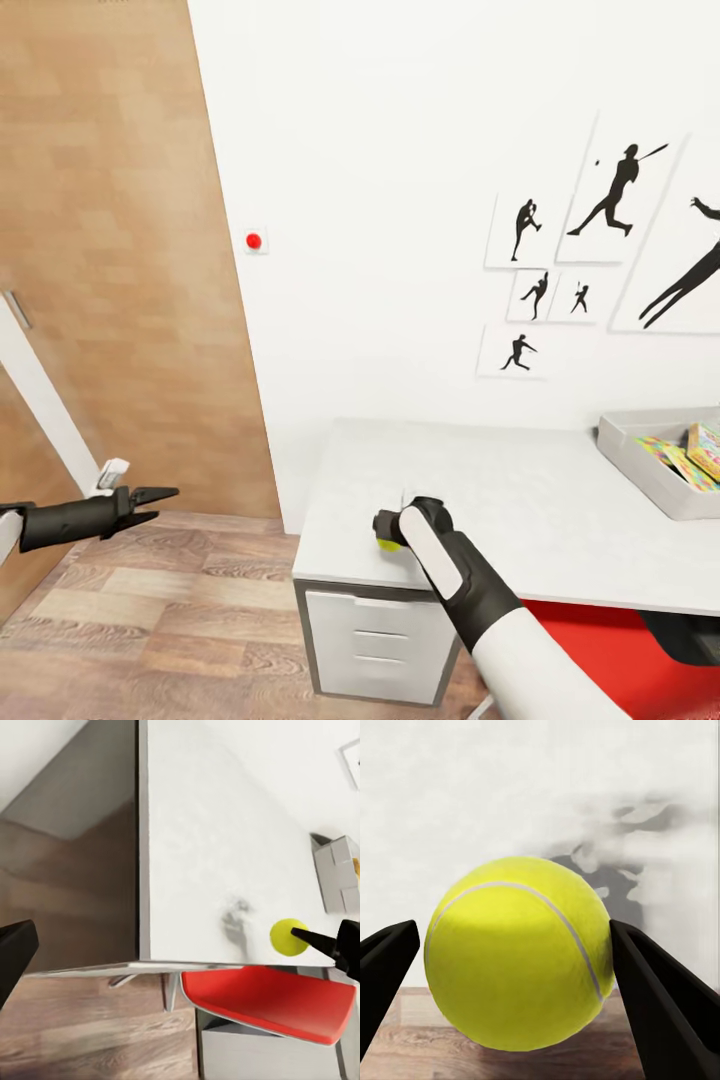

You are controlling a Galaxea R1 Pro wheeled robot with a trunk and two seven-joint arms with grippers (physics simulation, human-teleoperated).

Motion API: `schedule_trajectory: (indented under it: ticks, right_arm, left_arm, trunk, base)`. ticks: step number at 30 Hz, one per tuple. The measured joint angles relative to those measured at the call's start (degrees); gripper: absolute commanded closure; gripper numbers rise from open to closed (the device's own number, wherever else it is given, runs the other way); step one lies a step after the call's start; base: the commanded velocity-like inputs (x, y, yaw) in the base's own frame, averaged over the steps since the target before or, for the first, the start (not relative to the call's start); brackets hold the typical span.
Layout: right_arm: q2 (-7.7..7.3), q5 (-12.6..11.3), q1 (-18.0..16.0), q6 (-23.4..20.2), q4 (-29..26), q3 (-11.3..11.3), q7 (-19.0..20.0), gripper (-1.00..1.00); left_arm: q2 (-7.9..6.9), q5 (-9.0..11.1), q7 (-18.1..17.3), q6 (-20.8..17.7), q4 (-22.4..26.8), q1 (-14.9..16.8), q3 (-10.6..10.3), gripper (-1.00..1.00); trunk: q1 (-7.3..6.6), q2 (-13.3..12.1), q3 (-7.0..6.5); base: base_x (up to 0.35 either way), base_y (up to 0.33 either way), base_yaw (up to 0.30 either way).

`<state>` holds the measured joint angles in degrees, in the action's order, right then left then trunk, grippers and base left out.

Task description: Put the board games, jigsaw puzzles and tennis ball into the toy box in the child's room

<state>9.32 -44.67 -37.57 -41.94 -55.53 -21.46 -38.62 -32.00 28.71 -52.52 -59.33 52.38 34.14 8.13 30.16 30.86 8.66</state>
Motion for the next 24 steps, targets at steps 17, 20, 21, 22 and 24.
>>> schedule_trajectory:
  ticks: [17, 20, 21, 22, 24]
  right_arm:
    - [0.09, -0.07, 0.02, -2.99, -0.49, 3.77, 0.00, 1.00]
    - [0.09, -0.06, 0.02, -4.05, -0.49, 5.55, 0.00, 1.00]
    - [0.09, -0.07, 0.02, -4.24, -0.49, 6.00, 0.00, 1.00]
    - [0.09, -0.08, 0.02, -4.39, -0.51, 6.33, 0.00, 1.00]
    - [0.17, -0.10, 0.01, -4.56, -0.51, 6.63, 0.00, 1.00]
  left_arm:
    - [0.01, -0.11, 0.00, 0.01, -0.34, -0.01, -0.04, -1.00]
    - [0.01, -0.12, -0.01, 0.02, -0.34, -0.01, -0.05, -1.00]
    - [0.00, -0.12, 0.01, 0.01, -0.34, -0.01, -0.02, -1.00]
    - [-0.03, -0.10, -0.01, 0.01, -0.36, -0.01, -0.03, -1.00]
    - [-0.13, -0.05, -0.04, 0.01, -0.37, 0.00, 0.06, -1.00]
  trunk:
    - [-3.75, -6.85, -3.07]
    - [-4.39, -8.07, -3.62]
    - [-4.39, -8.08, -3.62]
    - [-4.39, -8.08, -3.62]
    - [-4.40, -8.07, -3.62]
  base:
    - [-0.047, 0.000, 0.000]
    - [-0.196, 0.000, 0.000]
    - [-0.251, 0.000, 0.000]
    - [-0.174, 0.000, 0.000]
    - [-0.091, 0.000, 0.000]
